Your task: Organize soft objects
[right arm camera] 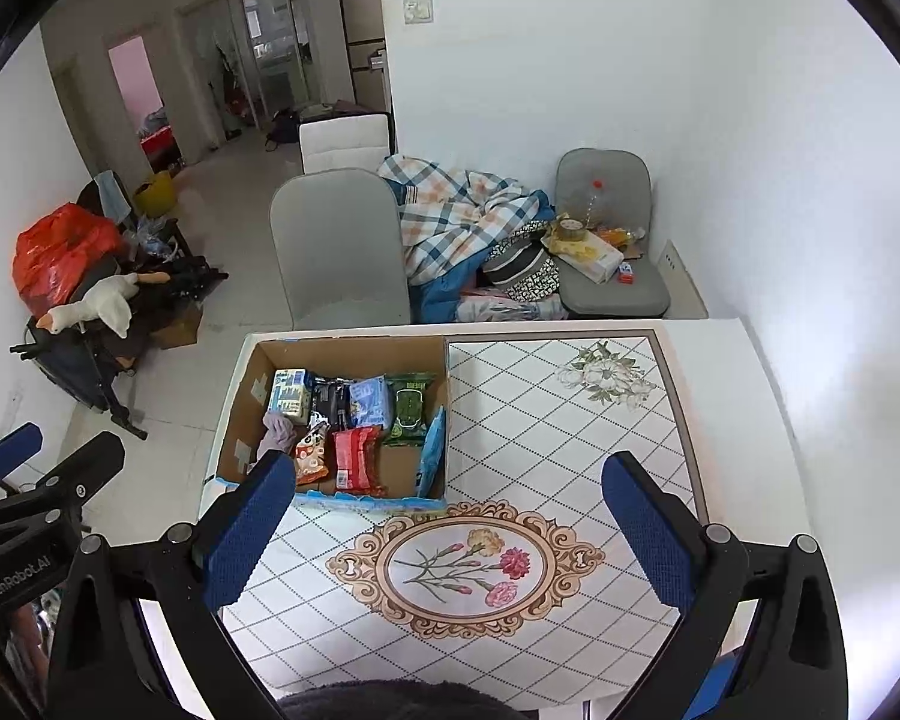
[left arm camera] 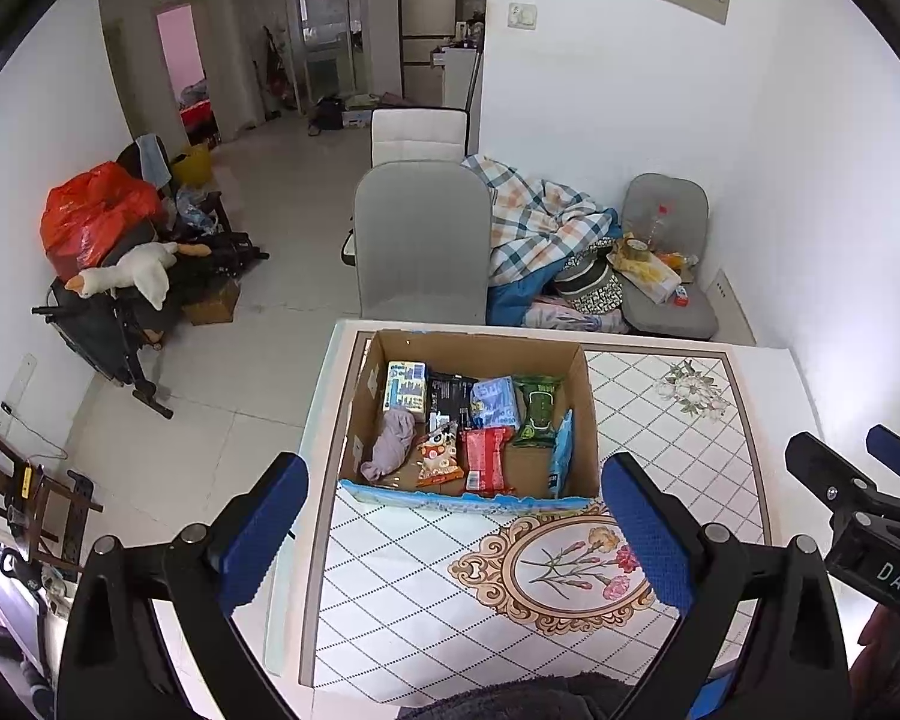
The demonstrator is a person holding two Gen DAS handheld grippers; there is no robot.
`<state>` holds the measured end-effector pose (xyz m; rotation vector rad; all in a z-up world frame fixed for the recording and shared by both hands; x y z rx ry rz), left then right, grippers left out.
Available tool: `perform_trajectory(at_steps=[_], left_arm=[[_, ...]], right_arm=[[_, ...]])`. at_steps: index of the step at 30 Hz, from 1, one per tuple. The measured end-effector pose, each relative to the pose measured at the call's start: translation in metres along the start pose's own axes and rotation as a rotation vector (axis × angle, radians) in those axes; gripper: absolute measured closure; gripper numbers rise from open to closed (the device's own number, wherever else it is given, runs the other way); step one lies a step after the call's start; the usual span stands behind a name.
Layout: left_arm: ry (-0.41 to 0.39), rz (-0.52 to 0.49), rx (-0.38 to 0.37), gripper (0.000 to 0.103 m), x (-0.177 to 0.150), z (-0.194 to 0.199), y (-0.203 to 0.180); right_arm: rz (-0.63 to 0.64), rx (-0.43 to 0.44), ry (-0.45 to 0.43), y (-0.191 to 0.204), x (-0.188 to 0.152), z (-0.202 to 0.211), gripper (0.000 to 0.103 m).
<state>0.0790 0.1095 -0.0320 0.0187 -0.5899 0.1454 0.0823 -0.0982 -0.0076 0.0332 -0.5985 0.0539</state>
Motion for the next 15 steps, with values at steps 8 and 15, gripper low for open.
perform_trajectory(at_steps=[8, 15], left_arm=[[0.009, 0.006, -0.006, 0.003, -0.0025, 0.0003, 0.0008], [0.011, 0.01, 0.005, 0.003, -0.0047, -0.0014, 0.0]], right_arm=[[0.005, 0.002, 0.003, -0.001, 0.0018, 0.0036, 0.0], [0.01, -0.008, 0.001, -0.0036, 0.0026, 0.0062, 0.0]])
Point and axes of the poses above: each gripper's, at about its wrist camera, not at the fingertips, and z roughly against the way its jaws point, y to its left, x to its top, the point moved 5 cm from there along -z, roughly the way its jaws point
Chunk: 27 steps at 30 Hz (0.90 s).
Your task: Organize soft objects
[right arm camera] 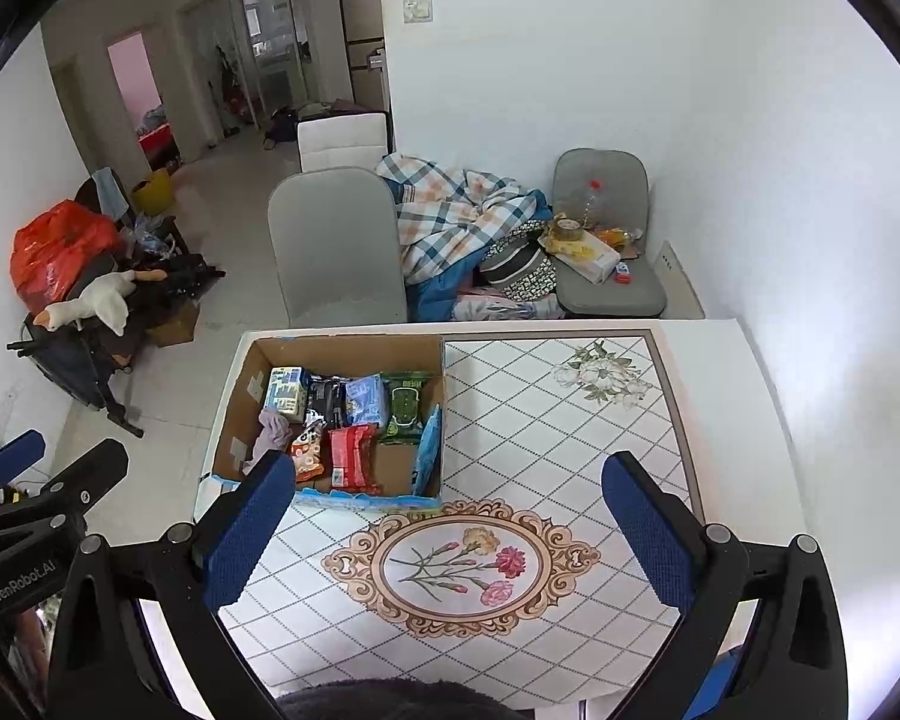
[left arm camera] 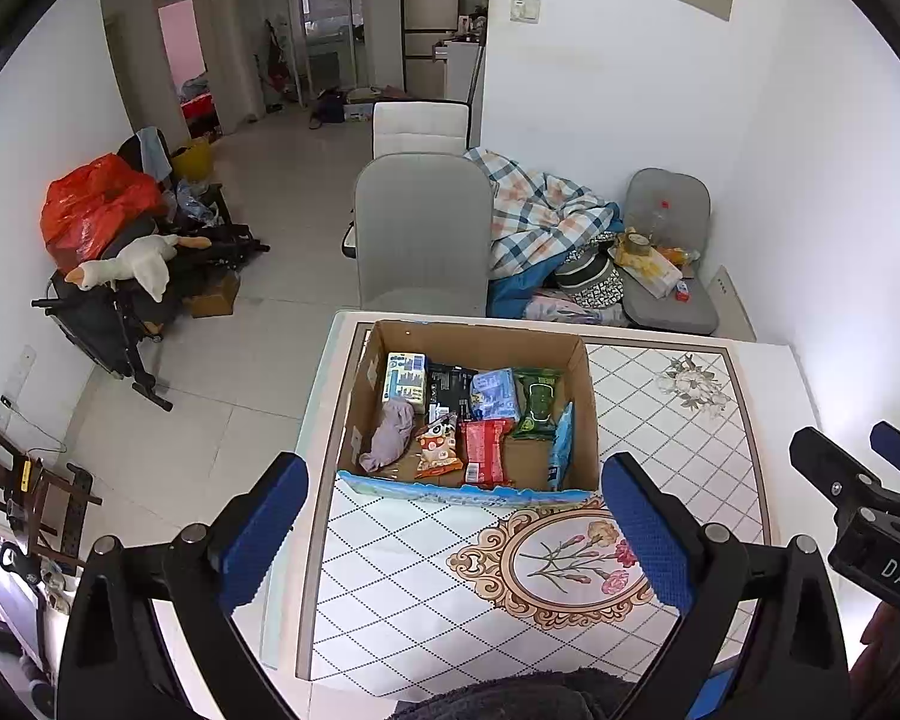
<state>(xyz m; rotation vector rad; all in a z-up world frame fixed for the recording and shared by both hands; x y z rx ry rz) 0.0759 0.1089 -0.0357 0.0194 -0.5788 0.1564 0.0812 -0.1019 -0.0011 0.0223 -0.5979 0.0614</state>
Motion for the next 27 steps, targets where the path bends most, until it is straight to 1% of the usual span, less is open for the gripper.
perform_trajectory(at_steps=[27], left_arm=[[-0.005, 0.011, 0.005, 0.003, -0.0029, 0.0042, 0.0058]], right_arm=[[0.007, 0.008, 0.0, 0.0055, -0.005, 0.006, 0.0]])
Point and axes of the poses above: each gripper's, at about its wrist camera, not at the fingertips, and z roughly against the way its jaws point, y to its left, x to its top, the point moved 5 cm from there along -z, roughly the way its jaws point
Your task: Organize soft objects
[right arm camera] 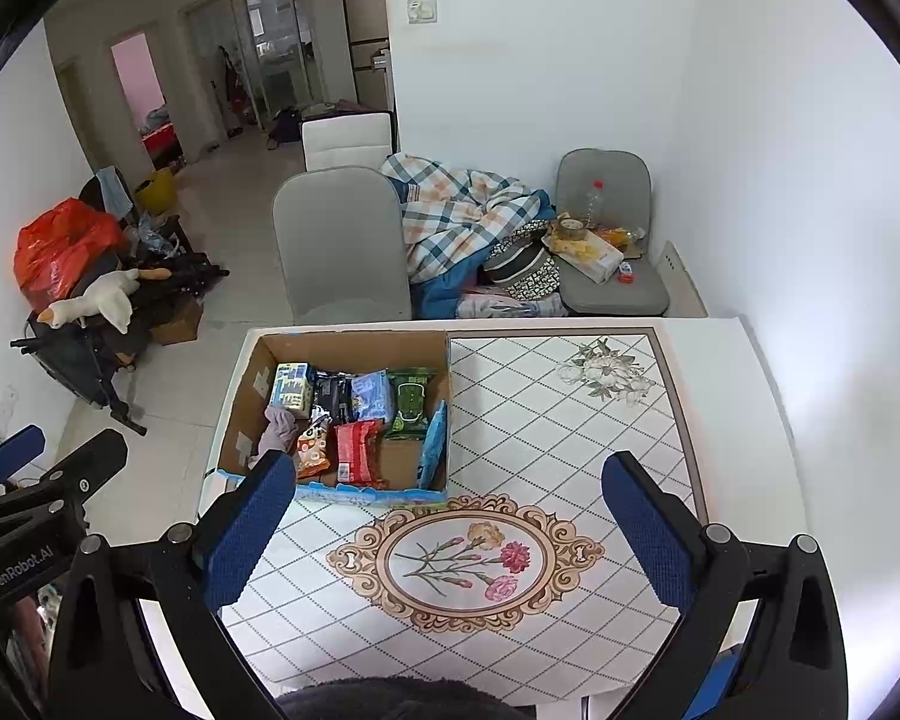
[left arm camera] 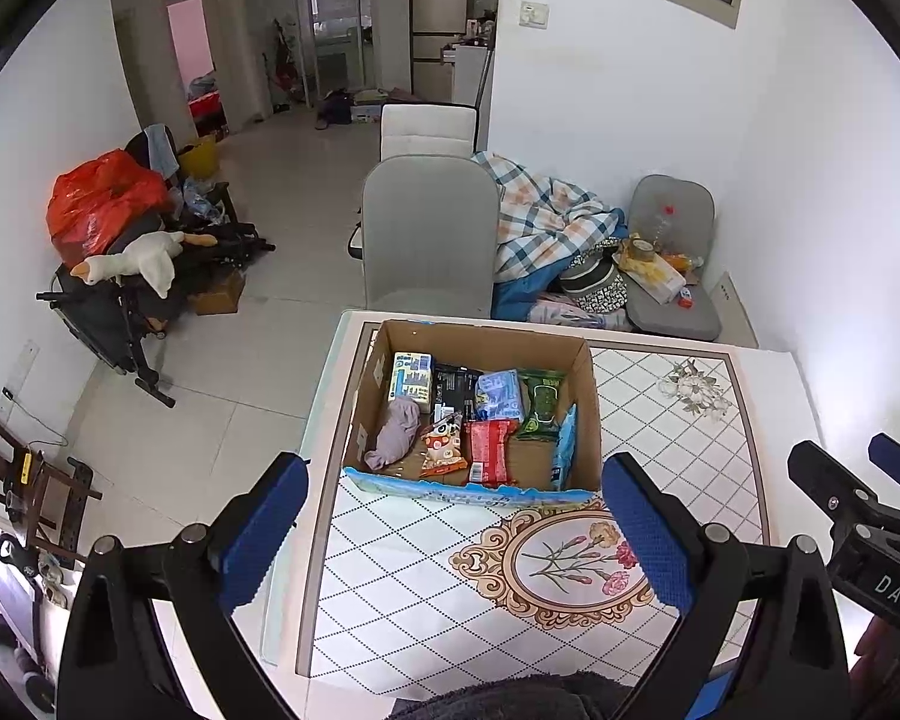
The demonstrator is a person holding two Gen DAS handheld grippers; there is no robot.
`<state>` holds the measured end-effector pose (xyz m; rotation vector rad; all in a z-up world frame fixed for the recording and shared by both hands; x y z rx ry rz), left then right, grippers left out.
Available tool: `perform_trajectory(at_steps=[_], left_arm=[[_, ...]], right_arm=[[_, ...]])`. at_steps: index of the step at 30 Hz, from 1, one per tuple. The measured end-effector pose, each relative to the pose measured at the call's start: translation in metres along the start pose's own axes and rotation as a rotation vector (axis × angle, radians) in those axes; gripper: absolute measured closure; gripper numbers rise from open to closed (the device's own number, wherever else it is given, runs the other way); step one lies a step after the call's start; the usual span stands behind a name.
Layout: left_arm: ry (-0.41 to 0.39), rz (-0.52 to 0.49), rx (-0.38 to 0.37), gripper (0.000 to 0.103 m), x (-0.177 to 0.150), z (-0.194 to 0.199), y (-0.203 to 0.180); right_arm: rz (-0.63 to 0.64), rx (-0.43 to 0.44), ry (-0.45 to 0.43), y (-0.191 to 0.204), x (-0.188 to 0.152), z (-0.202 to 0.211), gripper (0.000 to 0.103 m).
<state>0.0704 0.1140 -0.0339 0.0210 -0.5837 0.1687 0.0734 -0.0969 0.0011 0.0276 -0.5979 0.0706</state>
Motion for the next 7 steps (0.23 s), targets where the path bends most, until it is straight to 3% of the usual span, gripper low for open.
perform_trajectory(at_steps=[7], left_arm=[[-0.01, 0.003, 0.002, 0.003, 0.001, 0.0041, 0.0012]], right_arm=[[0.001, 0.005, -0.002, 0.0006, -0.0004, 0.0009, 0.0]])
Point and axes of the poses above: each gripper's, at about its wrist camera, not at the fingertips, and z roughly against the way its jaws point, y to its left, x to its top, the point moved 5 cm from there along -z, roughly the way its jaws point
